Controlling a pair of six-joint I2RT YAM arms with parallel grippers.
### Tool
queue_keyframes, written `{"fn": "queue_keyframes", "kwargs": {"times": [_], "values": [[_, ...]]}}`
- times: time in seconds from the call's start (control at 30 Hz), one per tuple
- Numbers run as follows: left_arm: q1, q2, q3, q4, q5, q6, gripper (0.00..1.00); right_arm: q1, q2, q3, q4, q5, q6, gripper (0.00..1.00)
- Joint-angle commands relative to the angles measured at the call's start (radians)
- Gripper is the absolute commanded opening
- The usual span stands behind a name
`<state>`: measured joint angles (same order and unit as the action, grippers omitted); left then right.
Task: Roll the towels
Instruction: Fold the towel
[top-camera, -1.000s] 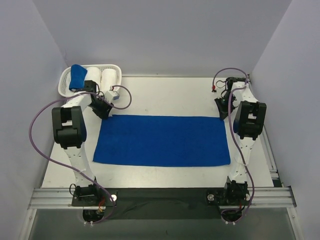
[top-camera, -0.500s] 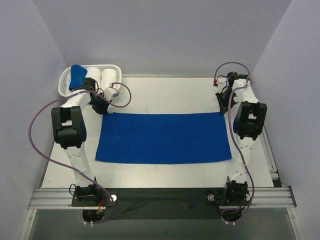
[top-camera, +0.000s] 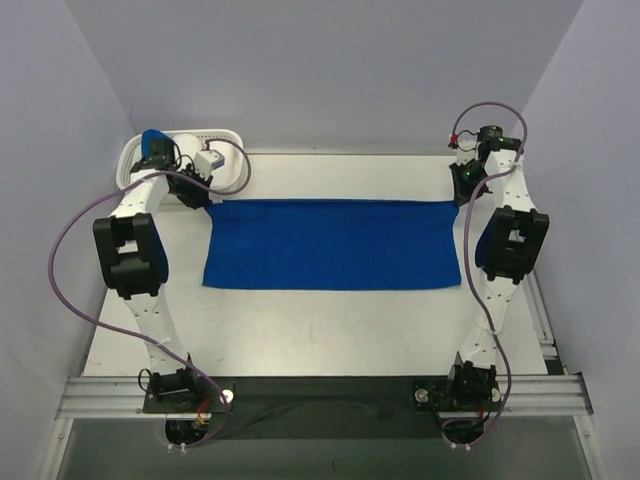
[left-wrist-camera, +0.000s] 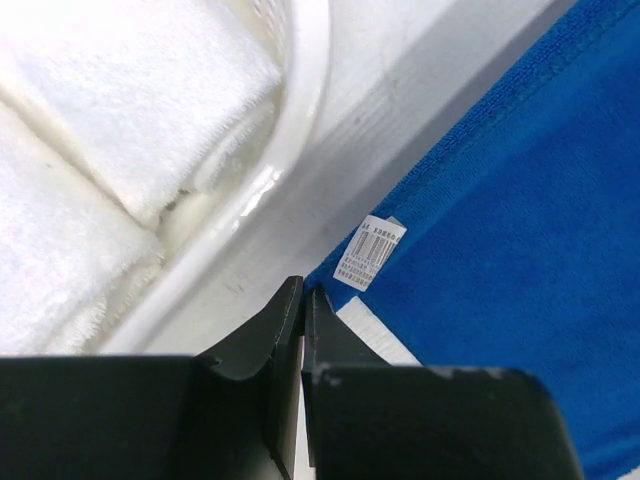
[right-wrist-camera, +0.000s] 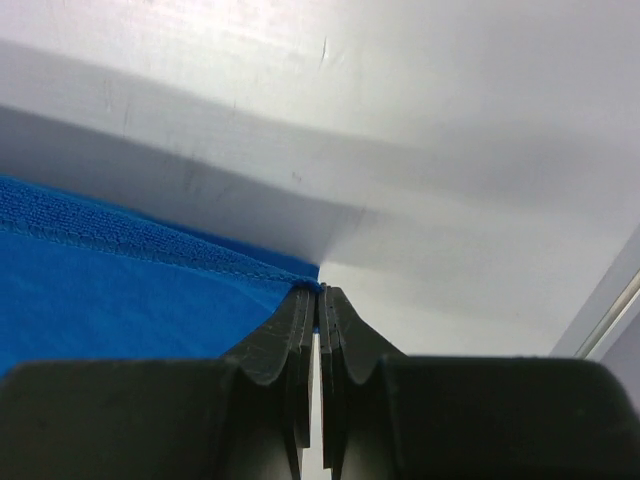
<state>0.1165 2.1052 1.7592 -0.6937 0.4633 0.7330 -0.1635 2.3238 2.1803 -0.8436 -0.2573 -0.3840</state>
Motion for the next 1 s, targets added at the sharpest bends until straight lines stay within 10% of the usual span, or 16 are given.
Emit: {"fn": "queue_keyframes", "kwargs": {"times": [0.0, 0.5, 0.97], "values": [[0.034, -0.132, -0.07, 0.002, 0.074, 0.029, 0.0, -0.022, -0.151, -0.098, -0.043, -0.048, -0.033, 0.0], [0.051, -0.41, -0.61, -0.001, 0.068, 0.252, 0.0, -0.045, -0.346, -0.599, -0.017, -0.108, -0.171, 0.0], [0.078, -0.31, -0.564, 0.004, 0.043, 0.192, 0.0, -0.067, -0.302, -0.594, 0.008, -0.069, -0.164, 0.0]]}}
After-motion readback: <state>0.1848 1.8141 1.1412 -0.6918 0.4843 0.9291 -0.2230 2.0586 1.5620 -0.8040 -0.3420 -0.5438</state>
